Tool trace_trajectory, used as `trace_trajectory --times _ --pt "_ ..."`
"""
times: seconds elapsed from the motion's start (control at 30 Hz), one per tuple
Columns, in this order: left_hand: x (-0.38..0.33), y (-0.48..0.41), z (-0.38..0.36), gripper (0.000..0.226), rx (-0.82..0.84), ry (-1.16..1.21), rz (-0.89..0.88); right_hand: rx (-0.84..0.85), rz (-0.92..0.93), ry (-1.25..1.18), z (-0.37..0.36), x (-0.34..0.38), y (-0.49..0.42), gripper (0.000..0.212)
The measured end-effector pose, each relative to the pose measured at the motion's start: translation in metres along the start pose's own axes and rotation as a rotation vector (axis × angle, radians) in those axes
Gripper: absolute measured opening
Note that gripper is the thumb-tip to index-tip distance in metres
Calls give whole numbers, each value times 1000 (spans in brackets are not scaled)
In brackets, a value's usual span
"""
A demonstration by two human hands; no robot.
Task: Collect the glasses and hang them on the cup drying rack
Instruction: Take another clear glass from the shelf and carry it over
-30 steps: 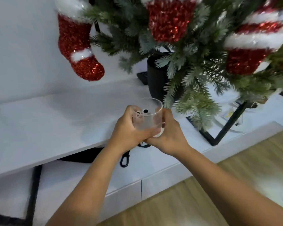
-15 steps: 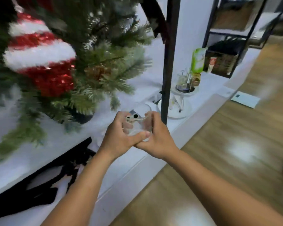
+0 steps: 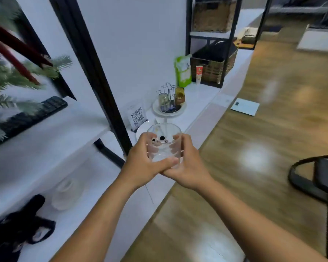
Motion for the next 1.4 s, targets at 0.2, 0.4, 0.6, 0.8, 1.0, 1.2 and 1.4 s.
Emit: trace_trajectory --times 0.2,0.4,0.6,0.8,1.0,1.2,1.4 --pt "-38 -68 -68 82 96 -26 -72 -108 -64 19 70 -53 -26 74" --pt "-78 -155 -146 69 242 -26 -147 -213 -145 122 140 -117 -71 68" --pt "-126 -244 -189 66 310 -30 -188 -259 -218 224 197 -155 -142 65" --pt "-170 -317 -222 67 313 -10 -236 -304 -205 288 246 -193 -200 72" --pt "-187 -385 -259 66 304 6 -199 -265 -191 275 282 -245 -255 70" --pt "-200 -468 -286 72 171 63 -73 -121 -122 163 309 -312 -340 73" --pt "-204 -531 -294 74 -12 154 105 54 -41 21 318 -356 -419 74"
Point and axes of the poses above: each hand's wrist, its own y-axis away from the middle knuckle, its own z-axis out of the back of the hand, x = y × z, the point moved 5 cm from there along -y, towards the middle knuckle, and after that the axes turned 12 degrees about z, right-handed, at the moved point
